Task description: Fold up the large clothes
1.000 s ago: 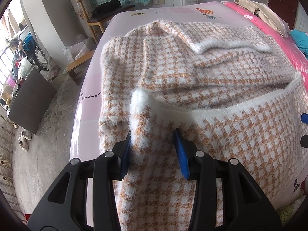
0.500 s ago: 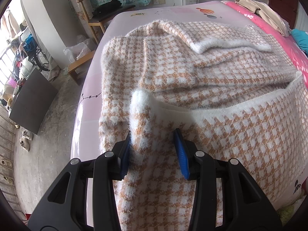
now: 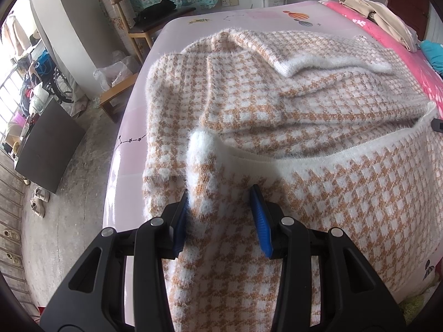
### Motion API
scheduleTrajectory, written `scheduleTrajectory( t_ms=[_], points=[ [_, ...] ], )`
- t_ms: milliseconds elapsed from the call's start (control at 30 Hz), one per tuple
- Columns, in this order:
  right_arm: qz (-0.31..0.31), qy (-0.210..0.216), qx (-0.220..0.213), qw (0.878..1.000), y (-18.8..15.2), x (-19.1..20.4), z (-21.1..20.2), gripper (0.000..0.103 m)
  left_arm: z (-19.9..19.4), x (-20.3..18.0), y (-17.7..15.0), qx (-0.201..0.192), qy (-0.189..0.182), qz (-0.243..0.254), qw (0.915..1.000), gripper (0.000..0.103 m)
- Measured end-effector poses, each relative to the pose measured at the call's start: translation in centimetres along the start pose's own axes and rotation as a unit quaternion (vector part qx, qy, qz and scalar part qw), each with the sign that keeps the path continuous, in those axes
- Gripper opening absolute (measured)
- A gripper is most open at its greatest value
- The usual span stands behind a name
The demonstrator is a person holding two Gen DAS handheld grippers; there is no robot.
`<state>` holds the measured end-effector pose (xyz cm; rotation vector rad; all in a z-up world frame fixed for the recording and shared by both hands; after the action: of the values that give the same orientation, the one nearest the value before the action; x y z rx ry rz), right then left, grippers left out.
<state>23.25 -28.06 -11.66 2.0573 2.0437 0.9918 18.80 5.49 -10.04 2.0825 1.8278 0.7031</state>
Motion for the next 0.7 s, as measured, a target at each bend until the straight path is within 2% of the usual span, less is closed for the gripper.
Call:
scheduleTrajectory(
  t_ms=[133,267,500,700],
  points=[
    [-0.008,0.000,0.011,1.000,-1.0,0.4,-0.4,0.043,0.1,0.3,0.1,0.001,0.000,-0.001,1.0000,0.040],
    [-0.024,-0.029,0.018,0.999,-1.4,0.2,-0.5,0.034,0.1,0.3,0.1,0.002,0.004,0.002,1.0000,0.040],
    [-0.063,-0.076,0.014,0.995,-0.6,0.8,0.3,0.033,0.8,2.3,0.4,0.003,0.008,0.002,1.0000,0.040],
    [-0.083,-0.103,0.009,0.991,-0.5,1.3,0.0,0.030,0.3,0.8,0.2,0.003,0.009,0.003,1.0000,0.040]
  ],
)
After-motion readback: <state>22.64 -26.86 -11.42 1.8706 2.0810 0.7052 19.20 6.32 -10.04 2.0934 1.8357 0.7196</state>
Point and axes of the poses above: each gripper's, at about its wrist camera, not at the fingertips, and z roughly the way its jaws point, x to its left, y to its top, the point moved 7 cm from there along z, roughly the way its jaws point, and after that the axes turned 3 degrees about y, right-handed, at the moved point
